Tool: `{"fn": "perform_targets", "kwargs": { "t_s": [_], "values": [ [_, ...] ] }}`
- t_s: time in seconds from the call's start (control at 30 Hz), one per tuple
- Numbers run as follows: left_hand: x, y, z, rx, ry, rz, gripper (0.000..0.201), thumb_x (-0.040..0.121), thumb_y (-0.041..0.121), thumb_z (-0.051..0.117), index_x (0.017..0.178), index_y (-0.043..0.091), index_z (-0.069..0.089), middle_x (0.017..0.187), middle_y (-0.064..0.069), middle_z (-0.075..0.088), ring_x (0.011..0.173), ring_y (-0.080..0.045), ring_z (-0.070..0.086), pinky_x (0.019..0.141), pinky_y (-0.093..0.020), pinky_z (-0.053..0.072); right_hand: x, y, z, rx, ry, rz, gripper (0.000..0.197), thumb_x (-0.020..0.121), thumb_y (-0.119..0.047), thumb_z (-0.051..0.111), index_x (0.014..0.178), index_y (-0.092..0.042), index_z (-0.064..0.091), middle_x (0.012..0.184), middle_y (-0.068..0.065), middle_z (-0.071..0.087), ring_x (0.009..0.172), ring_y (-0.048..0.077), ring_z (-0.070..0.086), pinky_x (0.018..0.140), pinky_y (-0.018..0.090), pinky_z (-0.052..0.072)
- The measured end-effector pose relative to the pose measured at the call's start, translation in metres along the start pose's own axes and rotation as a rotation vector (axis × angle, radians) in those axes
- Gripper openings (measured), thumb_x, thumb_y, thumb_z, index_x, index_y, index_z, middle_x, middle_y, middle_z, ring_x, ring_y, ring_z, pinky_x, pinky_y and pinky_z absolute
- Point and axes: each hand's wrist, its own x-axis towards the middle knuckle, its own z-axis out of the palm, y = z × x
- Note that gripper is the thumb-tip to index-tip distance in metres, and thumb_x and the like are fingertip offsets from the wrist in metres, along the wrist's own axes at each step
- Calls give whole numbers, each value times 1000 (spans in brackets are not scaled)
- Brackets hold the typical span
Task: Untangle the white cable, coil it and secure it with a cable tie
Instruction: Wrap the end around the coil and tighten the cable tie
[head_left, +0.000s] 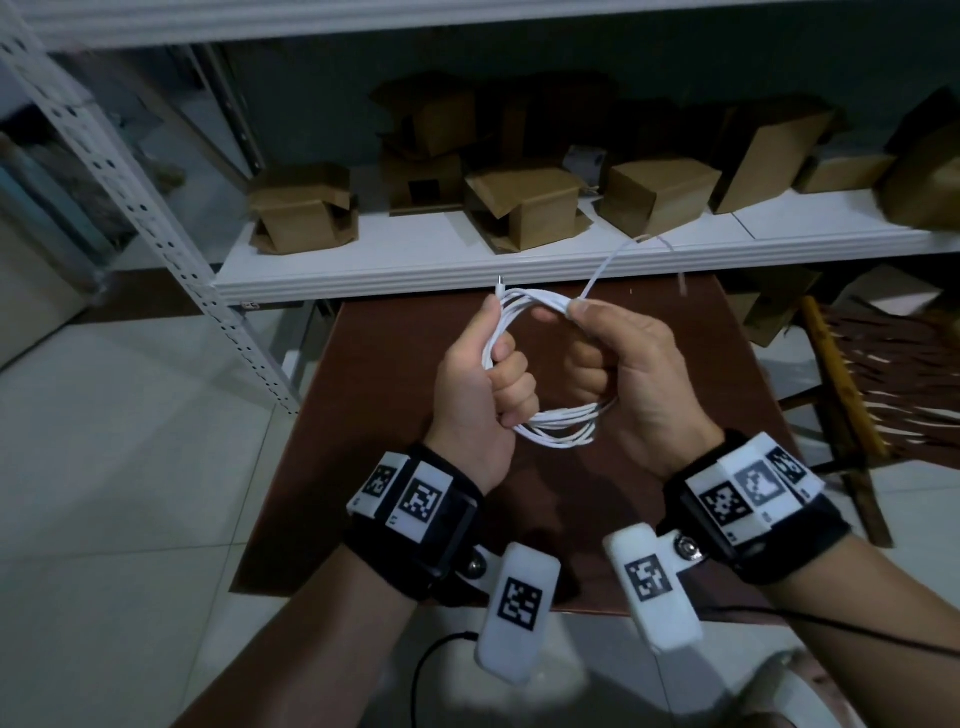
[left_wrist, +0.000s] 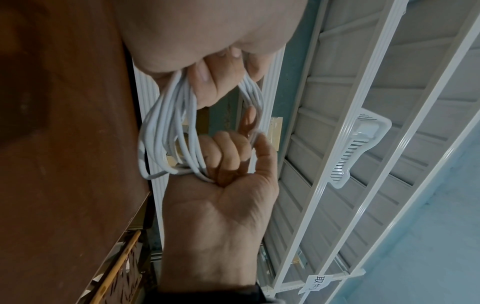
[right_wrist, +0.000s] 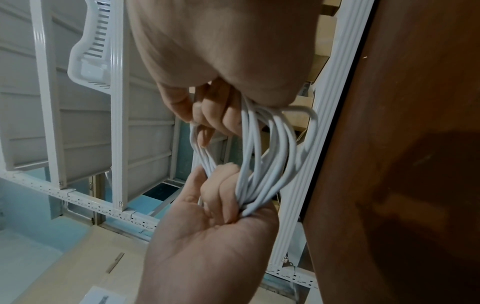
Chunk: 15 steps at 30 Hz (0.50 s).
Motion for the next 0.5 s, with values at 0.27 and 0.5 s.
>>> {"fn": "perform_targets", "kwargs": {
  "t_s": [0.27, 0.5],
  "values": [
    [2, 3, -2, 79, 1, 61, 49, 104, 48, 56, 66, 22, 38, 47, 9, 17, 37, -7, 14, 35, -22, 14, 0, 2, 5, 5, 66, 6, 31, 106, -16, 52, 109, 8, 71, 63, 0, 19, 51, 10, 16, 44, 23, 14],
    [3, 3, -4, 72, 26, 102, 46, 105, 46, 56, 69, 22, 39, 48, 10, 17, 38, -6, 13, 35, -21, 14, 0, 8, 6, -35, 183, -91, 10, 101, -5, 61, 91, -2, 62, 62, 4, 43, 53, 11, 36, 47, 21, 29]
  ]
}}
